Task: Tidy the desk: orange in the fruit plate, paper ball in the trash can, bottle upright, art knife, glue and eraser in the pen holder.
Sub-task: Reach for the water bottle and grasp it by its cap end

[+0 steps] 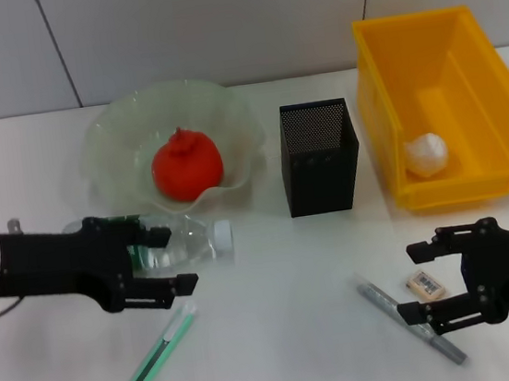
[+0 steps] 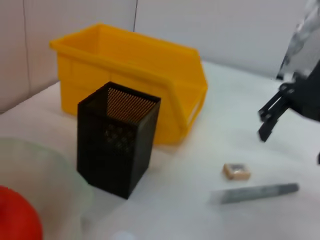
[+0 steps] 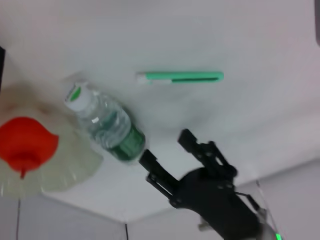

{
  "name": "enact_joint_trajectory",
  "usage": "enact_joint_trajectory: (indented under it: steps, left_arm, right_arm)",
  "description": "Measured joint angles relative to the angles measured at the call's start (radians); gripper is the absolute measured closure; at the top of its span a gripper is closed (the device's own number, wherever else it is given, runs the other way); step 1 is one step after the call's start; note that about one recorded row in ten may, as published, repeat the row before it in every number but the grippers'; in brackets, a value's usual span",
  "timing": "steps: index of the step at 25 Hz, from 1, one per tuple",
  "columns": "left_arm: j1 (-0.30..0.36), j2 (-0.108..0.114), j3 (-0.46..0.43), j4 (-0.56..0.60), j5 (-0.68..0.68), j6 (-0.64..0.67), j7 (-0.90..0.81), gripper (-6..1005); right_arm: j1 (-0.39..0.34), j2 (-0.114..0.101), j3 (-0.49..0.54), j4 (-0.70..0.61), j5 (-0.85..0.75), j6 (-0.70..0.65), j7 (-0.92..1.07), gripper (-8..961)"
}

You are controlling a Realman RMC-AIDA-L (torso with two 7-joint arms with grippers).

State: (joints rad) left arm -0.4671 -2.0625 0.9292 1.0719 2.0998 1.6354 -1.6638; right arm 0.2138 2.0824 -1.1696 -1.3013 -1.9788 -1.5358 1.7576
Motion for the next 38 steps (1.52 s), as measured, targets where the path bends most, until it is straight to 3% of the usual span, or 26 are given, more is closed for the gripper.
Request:
enact_joint_trajectory:
  steps: [3, 6, 10, 14, 16, 20, 21, 24, 26, 33, 38]
  left_arm:
    - [-0.006, -0.004, 0.065, 0.101, 0.032, -0.006, -0.065, 224]
    - [-0.009, -0.004, 0.1, 0.136, 0.041, -0.022, -0.083, 224]
    - [-0.031, -0.006, 0.215, 0.196, 0.097, -0.093, -0.103, 224]
    - [-0.041, -0.006, 0.237, 0.196, 0.112, -0.108, -0.104, 225]
    - [-0.057, -0.008, 0.32, 0.195, 0.149, -0.175, -0.106, 225]
    - [-0.059, -0.008, 0.346, 0.198, 0.151, -0.196, -0.107, 225]
    - [-0.063, -0.008, 0.424, 0.196, 0.153, -0.264, -0.11, 226]
    - [-0.066, -0.008, 0.447, 0.191, 0.153, -0.282, -0.111, 226]
    - [-0.088, -0.01, 0.521, 0.156, 0.17, -0.371, -0.114, 226]
    - [-0.147, -0.015, 0.55, 0.053, 0.22, -0.473, -0.116, 227]
    - [-0.151, -0.016, 0.595, 0.035, 0.244, -0.53, -0.116, 227]
  right_arm:
    - [-0.009, -0.001, 0.031, 0.094, 0.074, -0.007, -0.141, 126]
    - [-0.01, -0.001, 0.044, 0.13, 0.092, -0.007, -0.196, 126]
    - [-0.004, -0.001, 0.052, 0.18, 0.107, -0.008, -0.239, 126]
    - [-0.007, -0.001, 0.053, 0.195, 0.121, -0.004, -0.264, 126]
    - [-0.013, -0.001, 0.056, 0.201, 0.142, -0.005, -0.282, 126]
    - [-0.021, -0.001, 0.086, 0.214, 0.167, -0.007, -0.3, 126]
    - [-0.021, -0.001, 0.089, 0.216, 0.172, -0.008, -0.3, 126]
    - [-0.023, -0.001, 0.092, 0.22, 0.184, -0.009, -0.3, 126]
    - [-0.023, -0.002, 0.093, 0.223, 0.186, -0.009, -0.301, 126]
    - [-0.017, -0.001, 0.093, 0.234, 0.187, -0.01, -0.303, 126]
    - [-0.013, -0.001, 0.104, 0.235, 0.187, -0.011, -0.303, 126]
